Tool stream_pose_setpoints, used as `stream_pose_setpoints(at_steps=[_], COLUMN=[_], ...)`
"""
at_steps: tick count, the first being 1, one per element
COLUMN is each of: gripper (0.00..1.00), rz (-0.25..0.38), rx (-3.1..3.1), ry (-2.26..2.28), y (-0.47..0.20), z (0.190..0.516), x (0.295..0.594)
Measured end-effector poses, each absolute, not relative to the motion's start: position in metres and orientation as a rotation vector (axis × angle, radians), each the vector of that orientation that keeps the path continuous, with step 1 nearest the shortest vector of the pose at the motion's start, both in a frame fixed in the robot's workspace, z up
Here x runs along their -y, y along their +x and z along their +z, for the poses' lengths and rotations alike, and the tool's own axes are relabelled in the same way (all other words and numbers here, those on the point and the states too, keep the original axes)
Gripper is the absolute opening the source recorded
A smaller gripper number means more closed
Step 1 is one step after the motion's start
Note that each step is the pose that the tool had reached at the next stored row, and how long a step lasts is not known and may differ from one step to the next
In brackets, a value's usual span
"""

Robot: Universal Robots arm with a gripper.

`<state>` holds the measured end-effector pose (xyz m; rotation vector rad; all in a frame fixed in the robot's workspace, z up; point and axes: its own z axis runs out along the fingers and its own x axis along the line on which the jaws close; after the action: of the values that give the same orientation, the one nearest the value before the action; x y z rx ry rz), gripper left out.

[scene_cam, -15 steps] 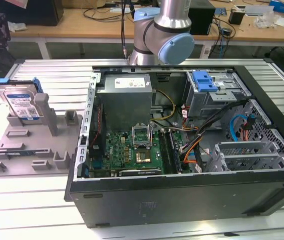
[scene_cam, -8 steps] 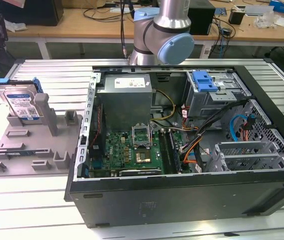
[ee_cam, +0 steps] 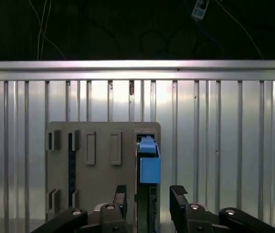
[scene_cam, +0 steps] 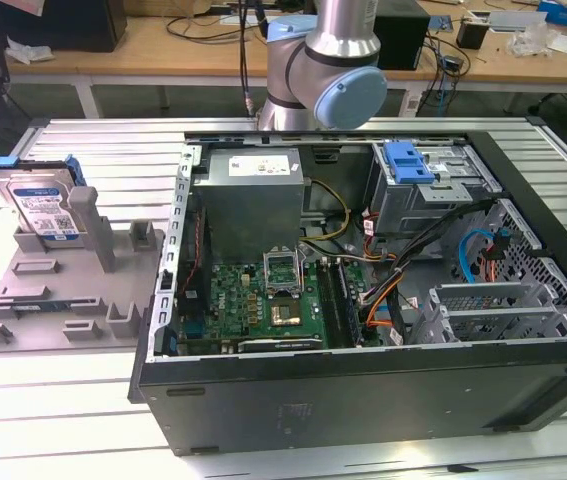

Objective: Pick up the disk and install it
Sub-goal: 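Pick up the disk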

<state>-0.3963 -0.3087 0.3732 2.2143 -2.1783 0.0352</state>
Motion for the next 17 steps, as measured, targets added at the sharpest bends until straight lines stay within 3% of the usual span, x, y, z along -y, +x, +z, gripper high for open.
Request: stream_pose_setpoints(at_steps=[17], gripper=[0.48], rz=[0.036], rx=[2.150], ry=[2.242], y=[-0.4006], z=[0.3676], x=[0.3083])
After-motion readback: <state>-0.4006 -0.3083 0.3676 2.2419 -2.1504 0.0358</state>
